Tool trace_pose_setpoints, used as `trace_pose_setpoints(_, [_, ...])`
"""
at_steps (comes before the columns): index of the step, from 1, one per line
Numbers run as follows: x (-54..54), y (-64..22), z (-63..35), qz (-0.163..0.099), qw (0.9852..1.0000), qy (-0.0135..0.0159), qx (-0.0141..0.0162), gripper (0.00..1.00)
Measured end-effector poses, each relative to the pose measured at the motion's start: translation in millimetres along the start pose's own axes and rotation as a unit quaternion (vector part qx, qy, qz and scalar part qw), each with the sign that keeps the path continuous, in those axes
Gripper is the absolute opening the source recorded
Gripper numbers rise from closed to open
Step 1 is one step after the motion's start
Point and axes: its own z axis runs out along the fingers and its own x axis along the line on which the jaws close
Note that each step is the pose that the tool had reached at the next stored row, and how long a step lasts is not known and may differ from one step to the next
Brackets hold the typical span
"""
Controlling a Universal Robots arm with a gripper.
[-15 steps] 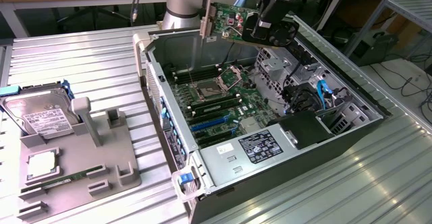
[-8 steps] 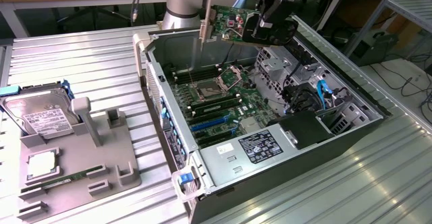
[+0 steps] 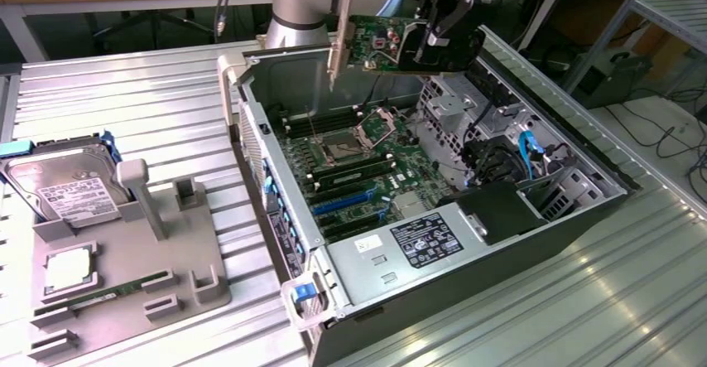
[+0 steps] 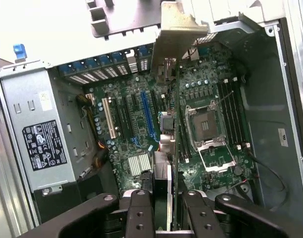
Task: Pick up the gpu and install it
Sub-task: 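Insert the gpu into the slot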
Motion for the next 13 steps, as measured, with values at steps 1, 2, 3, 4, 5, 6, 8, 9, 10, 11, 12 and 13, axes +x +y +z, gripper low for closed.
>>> trace_pose_setpoints(1, [0.0,0.0,0.1,-0.011,0.9999,0.0003,-0.0002,0.27])
trace_pose_setpoints(2, [0.0,0.0,0.2,-0.019,0.9998,0.0005,-0.0003,0.27])
trace_pose_setpoints(3, [0.0,0.0,0.3,-0.028,0.9996,0.0008,-0.0004,0.27])
trace_pose_setpoints(4, [0.0,0.0,0.4,-0.032,0.9995,0.0009,-0.0004,0.27])
trace_pose_setpoints(5, [0.0,0.0,0.6,-0.034,0.9994,0.0009,-0.0005,0.27])
trace_pose_setpoints(6, [0.0,0.0,0.7,-0.035,0.9994,0.0010,-0.0005,0.27])
trace_pose_setpoints(8, [0.0,0.0,0.7,-0.035,0.9994,0.0012,-0.0005,0.27])
trace_pose_setpoints(9, [0.0,0.0,0.7,-0.035,0.9994,0.0011,-0.0005,0.27])
trace_pose_setpoints(10, [0.0,0.0,0.8,-0.035,0.9994,0.0011,-0.0005,0.27])
trace_pose_setpoints(11, [0.0,0.0,0.8,-0.035,0.9994,0.0011,-0.0005,0.27])
trace_pose_setpoints(12, [0.0,0.0,0.8,-0.035,0.9994,0.0011,-0.0005,0.27])
trace_pose_setpoints(13, [0.0,0.0,0.8,-0.036,0.9994,0.0011,-0.0005,0.27])
